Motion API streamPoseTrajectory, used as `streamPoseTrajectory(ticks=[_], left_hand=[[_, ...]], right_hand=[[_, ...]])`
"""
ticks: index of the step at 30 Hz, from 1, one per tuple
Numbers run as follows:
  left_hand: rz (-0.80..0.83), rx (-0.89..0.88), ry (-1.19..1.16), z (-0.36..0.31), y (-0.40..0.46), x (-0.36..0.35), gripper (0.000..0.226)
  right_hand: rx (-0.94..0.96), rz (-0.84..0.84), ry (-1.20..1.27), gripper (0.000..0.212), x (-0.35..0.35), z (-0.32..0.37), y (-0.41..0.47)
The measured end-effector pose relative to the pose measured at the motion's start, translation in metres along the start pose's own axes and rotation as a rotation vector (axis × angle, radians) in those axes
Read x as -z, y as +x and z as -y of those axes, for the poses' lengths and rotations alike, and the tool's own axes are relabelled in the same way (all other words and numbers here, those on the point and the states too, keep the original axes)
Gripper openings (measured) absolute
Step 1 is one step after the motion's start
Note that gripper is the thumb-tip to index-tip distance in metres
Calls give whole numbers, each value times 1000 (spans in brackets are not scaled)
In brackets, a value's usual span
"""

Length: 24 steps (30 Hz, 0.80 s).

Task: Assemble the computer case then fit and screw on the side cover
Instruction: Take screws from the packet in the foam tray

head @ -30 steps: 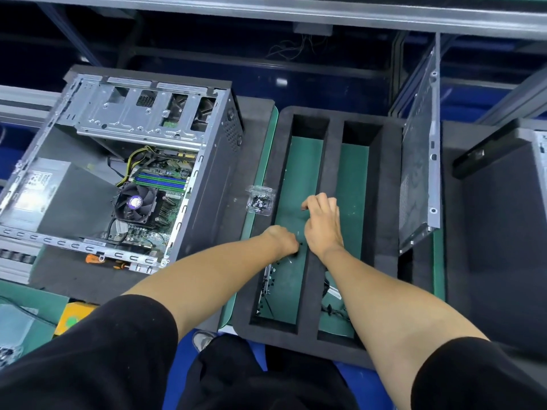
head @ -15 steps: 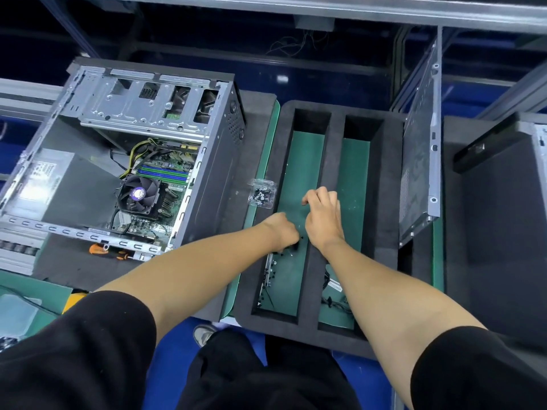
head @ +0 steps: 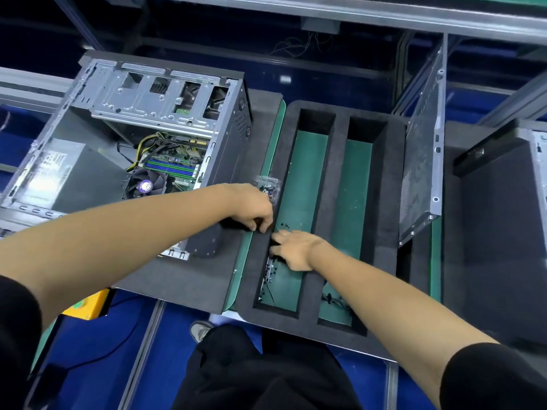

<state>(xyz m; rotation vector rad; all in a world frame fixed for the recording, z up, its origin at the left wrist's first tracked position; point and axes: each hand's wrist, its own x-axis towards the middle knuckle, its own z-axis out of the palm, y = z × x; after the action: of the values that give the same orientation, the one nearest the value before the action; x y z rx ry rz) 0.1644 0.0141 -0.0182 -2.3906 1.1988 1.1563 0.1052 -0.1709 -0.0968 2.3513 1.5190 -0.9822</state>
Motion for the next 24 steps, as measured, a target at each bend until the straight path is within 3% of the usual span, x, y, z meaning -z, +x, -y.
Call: streamPoseTrajectory(ticks=[10, 20, 24], left_hand=[[45, 103, -238, 1, 2, -6, 33], [-30, 149, -281, -4, 10, -8, 22], [-45, 167, -311, -4, 15, -8, 19]], right_hand=[[-135, 314, -231, 81, -10, 22, 1], [-332, 275, -237, 71, -10, 22, -1], [-272, 203, -172, 70, -16, 29, -2]])
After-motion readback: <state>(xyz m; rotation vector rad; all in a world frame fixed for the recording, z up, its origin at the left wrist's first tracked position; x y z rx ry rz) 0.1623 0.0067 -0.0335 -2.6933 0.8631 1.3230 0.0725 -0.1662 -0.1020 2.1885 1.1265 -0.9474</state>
